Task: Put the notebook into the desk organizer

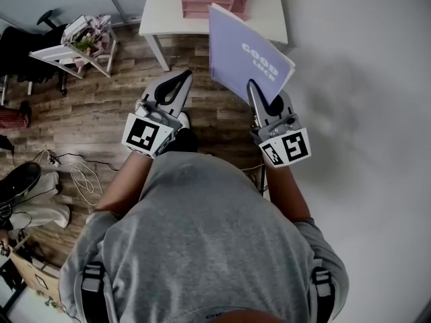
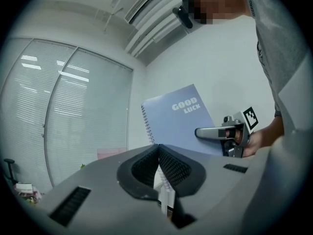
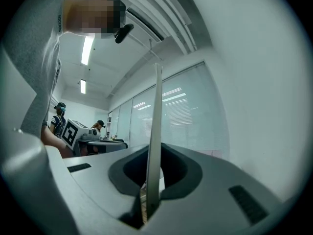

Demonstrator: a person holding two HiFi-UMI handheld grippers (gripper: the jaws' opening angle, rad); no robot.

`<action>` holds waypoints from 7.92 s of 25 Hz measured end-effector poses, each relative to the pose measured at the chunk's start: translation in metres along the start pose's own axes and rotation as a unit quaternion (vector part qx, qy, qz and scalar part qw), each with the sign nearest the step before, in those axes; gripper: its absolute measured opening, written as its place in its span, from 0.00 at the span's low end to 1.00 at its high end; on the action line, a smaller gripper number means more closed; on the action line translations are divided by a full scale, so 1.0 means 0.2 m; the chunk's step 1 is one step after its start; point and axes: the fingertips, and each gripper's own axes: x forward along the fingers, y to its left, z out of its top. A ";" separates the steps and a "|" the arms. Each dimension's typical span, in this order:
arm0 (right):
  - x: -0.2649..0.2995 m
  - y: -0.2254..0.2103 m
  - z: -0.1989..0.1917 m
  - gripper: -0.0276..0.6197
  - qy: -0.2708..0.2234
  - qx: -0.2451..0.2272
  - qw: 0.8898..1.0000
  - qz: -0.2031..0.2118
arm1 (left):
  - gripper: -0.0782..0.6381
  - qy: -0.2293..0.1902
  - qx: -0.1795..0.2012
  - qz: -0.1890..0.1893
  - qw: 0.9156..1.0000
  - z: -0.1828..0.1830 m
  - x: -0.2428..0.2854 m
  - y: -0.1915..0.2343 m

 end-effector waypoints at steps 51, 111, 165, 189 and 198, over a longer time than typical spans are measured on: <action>1.42 -1.06 -0.15 0.10 0.004 0.058 0.998 -0.018 | 0.14 0.010 0.019 0.008 1.000 -0.12 1.11 1.31; 2.45 -1.69 -0.96 0.18 0.326 0.349 0.878 0.033 | 0.14 0.031 -0.007 0.032 0.999 -0.32 1.99 2.11; 2.46 -1.77 -0.73 0.77 0.310 0.090 0.944 -0.073 | 0.14 0.045 0.002 0.021 0.999 -0.32 1.94 2.03; 2.23 -1.60 -0.12 0.05 0.065 -0.032 0.997 0.025 | 0.14 0.041 0.018 0.030 0.999 -0.19 1.94 1.80; 2.18 -1.55 0.00 0.05 0.030 -0.035 0.998 0.038 | 0.14 0.016 0.021 0.022 0.999 -0.10 1.92 1.73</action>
